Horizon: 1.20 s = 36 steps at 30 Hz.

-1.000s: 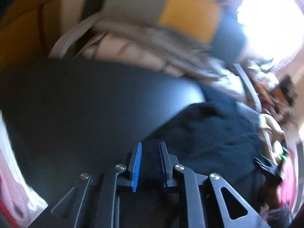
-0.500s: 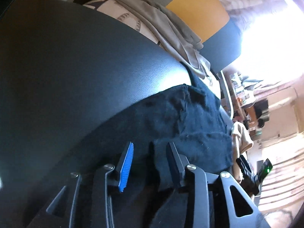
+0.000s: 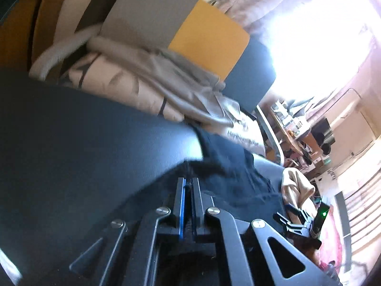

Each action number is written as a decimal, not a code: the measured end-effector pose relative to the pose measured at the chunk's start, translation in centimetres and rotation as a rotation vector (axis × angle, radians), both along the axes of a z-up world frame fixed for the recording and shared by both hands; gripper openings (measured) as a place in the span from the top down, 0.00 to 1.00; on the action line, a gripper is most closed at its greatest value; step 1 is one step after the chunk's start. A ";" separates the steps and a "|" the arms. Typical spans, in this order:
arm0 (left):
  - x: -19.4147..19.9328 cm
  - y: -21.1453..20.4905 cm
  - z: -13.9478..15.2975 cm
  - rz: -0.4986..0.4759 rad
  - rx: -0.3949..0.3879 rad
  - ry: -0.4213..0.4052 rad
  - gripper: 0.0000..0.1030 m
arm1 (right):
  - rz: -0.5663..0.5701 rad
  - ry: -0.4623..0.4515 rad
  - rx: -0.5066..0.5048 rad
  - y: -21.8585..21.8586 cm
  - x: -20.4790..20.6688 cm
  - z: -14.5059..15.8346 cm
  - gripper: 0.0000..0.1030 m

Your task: Fold clothes

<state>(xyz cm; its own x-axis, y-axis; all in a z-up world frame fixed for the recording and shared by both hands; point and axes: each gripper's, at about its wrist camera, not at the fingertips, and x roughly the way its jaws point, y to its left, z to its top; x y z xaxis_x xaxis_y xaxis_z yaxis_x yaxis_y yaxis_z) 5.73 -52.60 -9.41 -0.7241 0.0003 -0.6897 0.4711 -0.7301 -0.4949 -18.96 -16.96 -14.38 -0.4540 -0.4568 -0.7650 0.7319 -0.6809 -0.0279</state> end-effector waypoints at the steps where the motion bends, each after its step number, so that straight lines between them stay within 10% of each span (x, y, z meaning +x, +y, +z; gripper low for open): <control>1: -0.4 -0.1 0.0 -0.001 -0.015 -0.019 0.98 | -0.010 -0.008 0.002 0.1 -0.4 -0.2 0.00; 8: -1.6 0.5 -6.4 0.035 -0.067 -0.307 0.97 | -0.176 -0.053 0.041 2.7 -3.8 -3.1 0.00; 16: 2.1 1.4 -2.8 0.228 -0.174 -0.208 0.84 | -0.167 0.054 0.002 3.3 -3.5 0.2 0.00; 20: 1.4 5.6 -0.6 0.107 -0.202 -0.081 0.84 | 0.037 0.056 -0.063 -0.4 -1.3 1.9 0.00; 27: -3.1 9.8 -6.2 -0.075 -0.234 -0.290 0.82 | 0.103 -0.026 0.114 -6.2 -2.1 -2.7 0.00; 36: -2.8 9.4 -7.2 -0.032 -0.175 -0.215 0.81 | 0.080 -0.050 -0.009 -4.4 -3.3 -4.1 0.00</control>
<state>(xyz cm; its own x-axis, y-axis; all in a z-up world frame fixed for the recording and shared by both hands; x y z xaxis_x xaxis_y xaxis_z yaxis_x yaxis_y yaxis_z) 2.90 -43.21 -16.63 -0.5625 -0.1117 -0.8192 0.5269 -0.8120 -0.2511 -22.25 -21.34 -18.46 -0.3771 -0.4972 -0.7814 0.7843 -0.6202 0.0161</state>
